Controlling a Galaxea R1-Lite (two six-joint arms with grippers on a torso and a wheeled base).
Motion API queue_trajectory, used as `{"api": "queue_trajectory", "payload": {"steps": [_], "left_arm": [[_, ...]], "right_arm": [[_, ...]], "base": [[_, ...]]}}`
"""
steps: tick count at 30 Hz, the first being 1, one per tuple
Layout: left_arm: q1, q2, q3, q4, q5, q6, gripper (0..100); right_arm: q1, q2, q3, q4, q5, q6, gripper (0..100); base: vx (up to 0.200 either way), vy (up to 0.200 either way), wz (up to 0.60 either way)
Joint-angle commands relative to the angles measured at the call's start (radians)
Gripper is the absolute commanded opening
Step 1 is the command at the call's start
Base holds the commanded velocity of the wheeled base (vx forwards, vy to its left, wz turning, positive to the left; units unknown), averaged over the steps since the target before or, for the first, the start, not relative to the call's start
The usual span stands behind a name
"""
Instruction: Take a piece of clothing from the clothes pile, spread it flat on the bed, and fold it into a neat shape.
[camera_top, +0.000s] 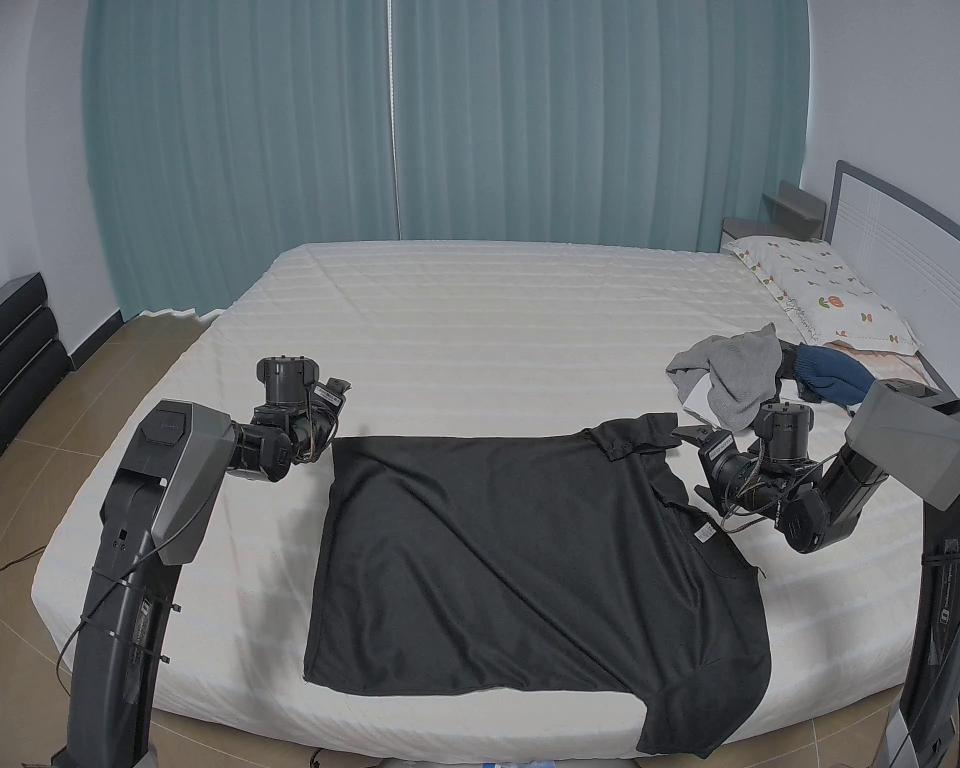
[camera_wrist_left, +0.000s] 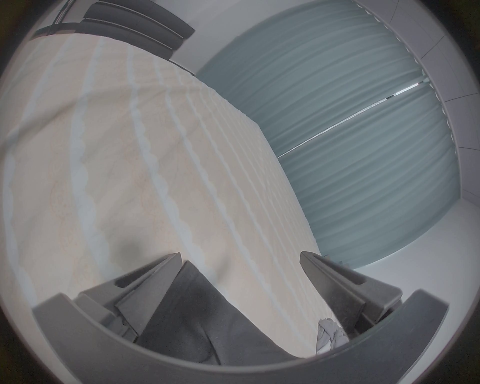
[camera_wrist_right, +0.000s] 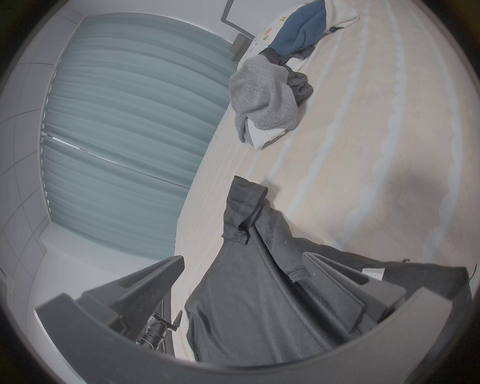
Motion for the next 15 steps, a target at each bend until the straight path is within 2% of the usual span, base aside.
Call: {"api": "queue_trajectory", "payload": {"steps": [1,6,11,15], "left_arm": [[0.031,-0.014,0.0,0.001,-0.001,-0.001,100],[0.034,-0.014,0.0,0.011,-0.004,0.013,100],[0.023,-0.01,0.0,0.088,-0.021,0.044,100],[0.005,-0.002,0.0,0.097,-0.06,0.07,100]], "right_arm": [[0.0,0.0,0.012,-0.006,0.0,-0.004,100],[0.0,0.003,0.012,-0.004,0.0,-0.006,100],[0.001,0.005,0.013,-0.004,0.0,-0.006,100],[0.003,0.006,0.013,-0.004,0.0,-0.006,100]], "base": [[0.0,0.0,0.0],[0.0,0.0,0.0],[0.0,0.0,0.0],[0.0,0.0,0.0]]}}
